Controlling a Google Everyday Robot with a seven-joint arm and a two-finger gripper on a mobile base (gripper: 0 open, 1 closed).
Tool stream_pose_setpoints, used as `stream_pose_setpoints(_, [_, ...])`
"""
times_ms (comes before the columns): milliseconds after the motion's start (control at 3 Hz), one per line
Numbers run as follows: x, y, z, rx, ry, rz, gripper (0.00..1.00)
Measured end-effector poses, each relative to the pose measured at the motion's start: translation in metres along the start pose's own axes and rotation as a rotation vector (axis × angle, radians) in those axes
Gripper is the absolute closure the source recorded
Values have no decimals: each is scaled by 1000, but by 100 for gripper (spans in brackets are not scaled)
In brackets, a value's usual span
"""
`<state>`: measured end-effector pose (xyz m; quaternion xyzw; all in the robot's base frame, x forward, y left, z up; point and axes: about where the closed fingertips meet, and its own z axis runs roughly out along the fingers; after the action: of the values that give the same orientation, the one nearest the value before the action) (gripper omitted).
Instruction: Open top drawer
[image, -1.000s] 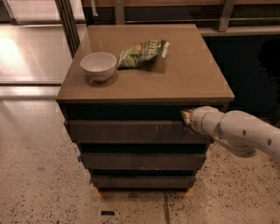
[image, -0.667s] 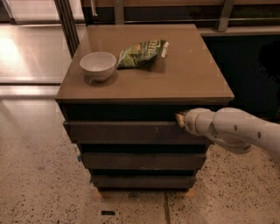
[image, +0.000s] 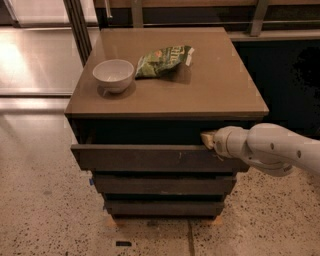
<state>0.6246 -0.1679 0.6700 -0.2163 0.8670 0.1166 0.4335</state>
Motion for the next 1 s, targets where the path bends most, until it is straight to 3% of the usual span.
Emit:
stream_pose_setpoints(333, [-2, 0, -1, 0, 0, 0, 100])
stream_pose_setpoints(1000, [21, 10, -19, -72, 65, 32, 100])
